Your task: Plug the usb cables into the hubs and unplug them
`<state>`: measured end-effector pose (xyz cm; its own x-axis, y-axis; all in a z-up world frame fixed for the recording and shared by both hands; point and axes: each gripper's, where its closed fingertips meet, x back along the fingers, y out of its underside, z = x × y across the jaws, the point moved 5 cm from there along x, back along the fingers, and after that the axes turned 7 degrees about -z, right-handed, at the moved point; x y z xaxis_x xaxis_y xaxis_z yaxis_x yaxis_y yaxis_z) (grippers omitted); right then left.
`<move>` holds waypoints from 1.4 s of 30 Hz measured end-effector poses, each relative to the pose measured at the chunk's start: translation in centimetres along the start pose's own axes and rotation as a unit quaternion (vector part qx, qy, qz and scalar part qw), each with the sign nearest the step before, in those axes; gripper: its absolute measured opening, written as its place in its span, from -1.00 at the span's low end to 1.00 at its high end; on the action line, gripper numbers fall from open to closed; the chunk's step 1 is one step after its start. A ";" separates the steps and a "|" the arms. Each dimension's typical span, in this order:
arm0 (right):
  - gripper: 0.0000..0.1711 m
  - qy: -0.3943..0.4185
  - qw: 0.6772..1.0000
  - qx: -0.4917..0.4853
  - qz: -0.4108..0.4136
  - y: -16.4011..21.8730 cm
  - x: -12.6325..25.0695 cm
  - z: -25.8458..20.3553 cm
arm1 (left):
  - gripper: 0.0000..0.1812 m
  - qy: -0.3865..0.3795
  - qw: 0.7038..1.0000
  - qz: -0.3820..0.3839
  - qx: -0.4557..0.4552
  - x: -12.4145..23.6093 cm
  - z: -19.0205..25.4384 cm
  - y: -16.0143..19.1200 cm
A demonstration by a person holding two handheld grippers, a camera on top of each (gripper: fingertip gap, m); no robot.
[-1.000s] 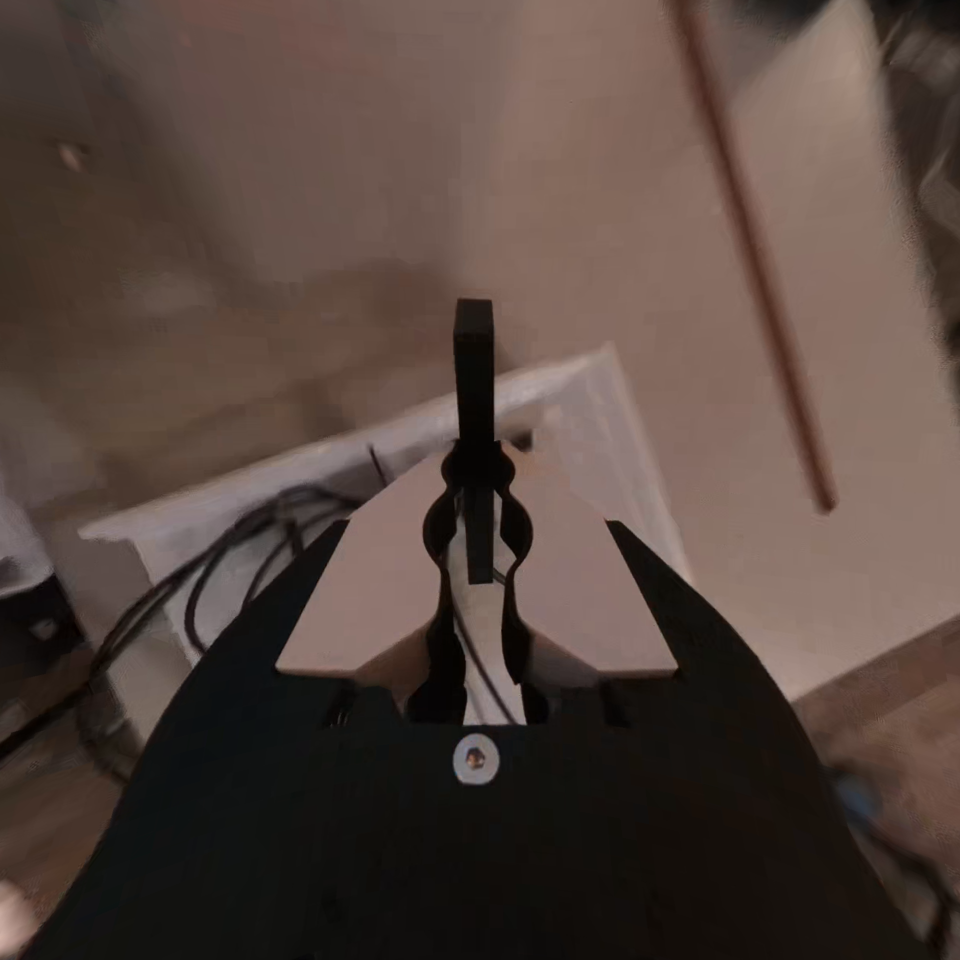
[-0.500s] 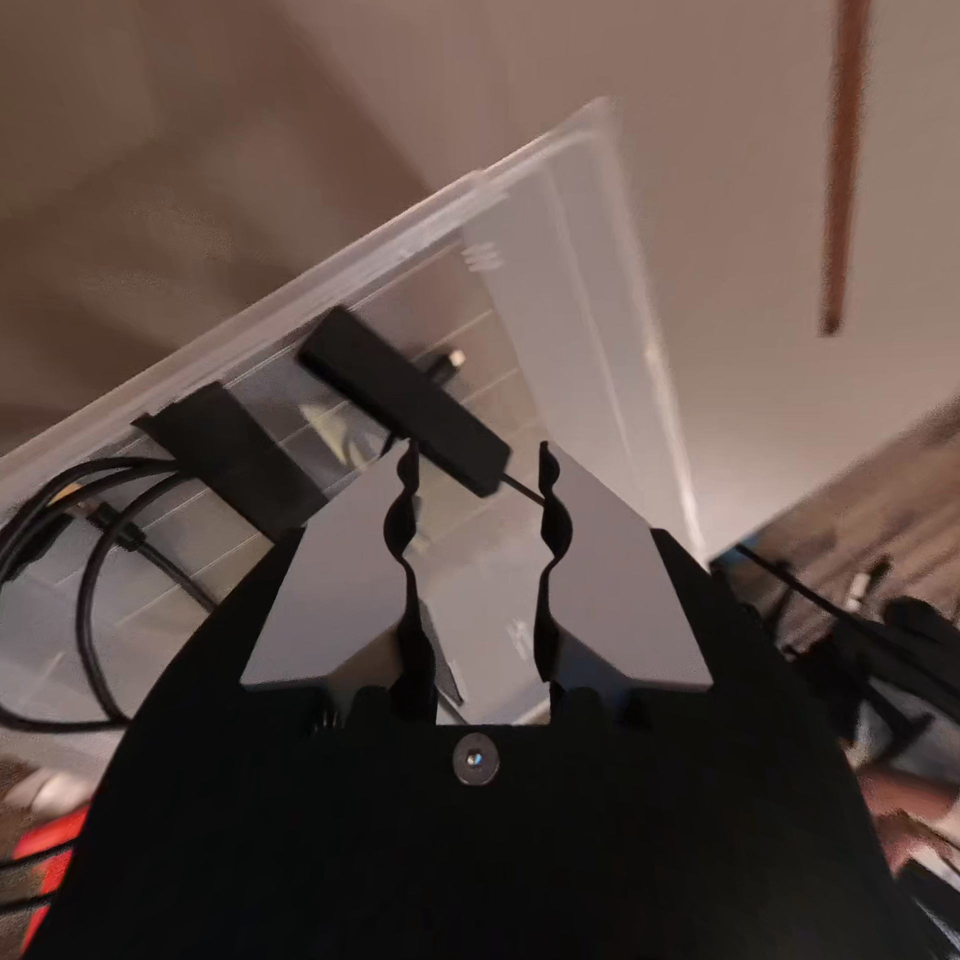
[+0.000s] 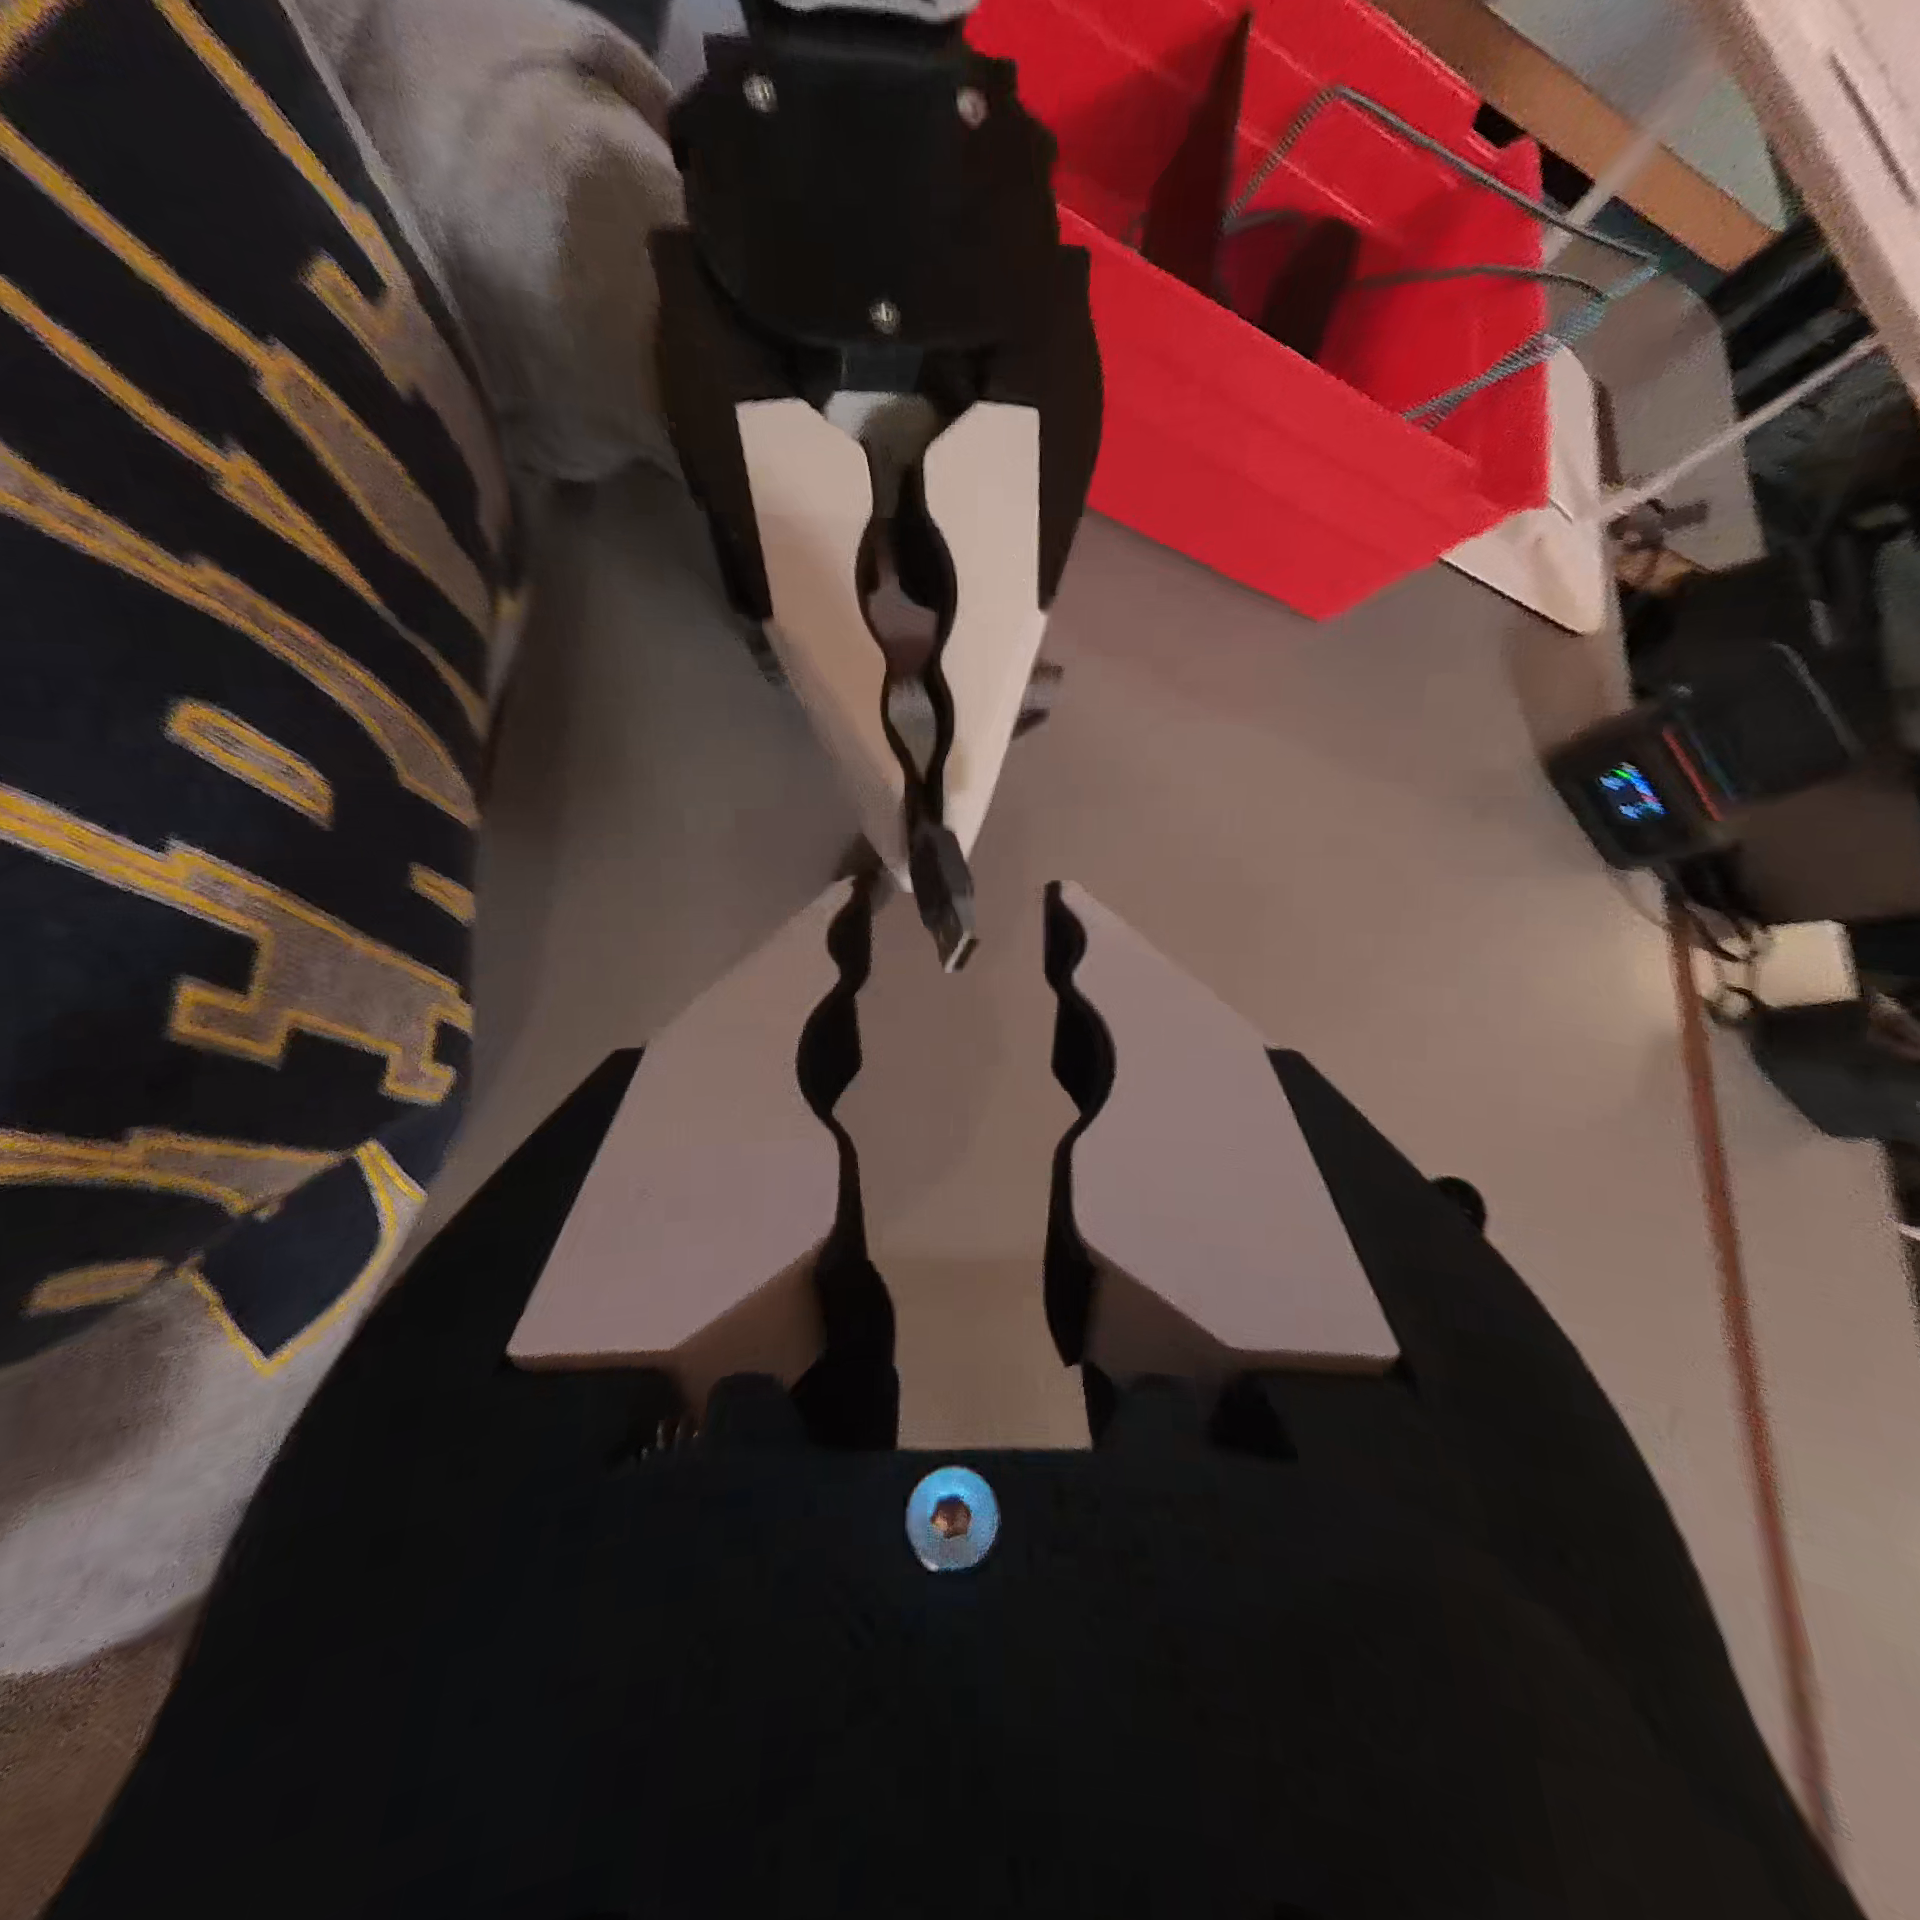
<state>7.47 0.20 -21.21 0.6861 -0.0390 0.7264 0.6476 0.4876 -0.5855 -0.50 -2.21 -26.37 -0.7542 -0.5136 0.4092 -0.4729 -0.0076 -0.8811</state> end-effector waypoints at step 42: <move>-0.93 0.689 0.712 -0.136 -0.010 8.2 32.5 2.1 | -0.67 -0.189 0.956 0.164 0.150 5.3 -6.1 -0.5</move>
<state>34.35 4.74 -1.63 0.2268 -0.9538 -0.1969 0.5737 0.2942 -0.7644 -7.04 0.26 -22.28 -0.5947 -0.8033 0.0339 -0.0436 -0.0099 -0.9990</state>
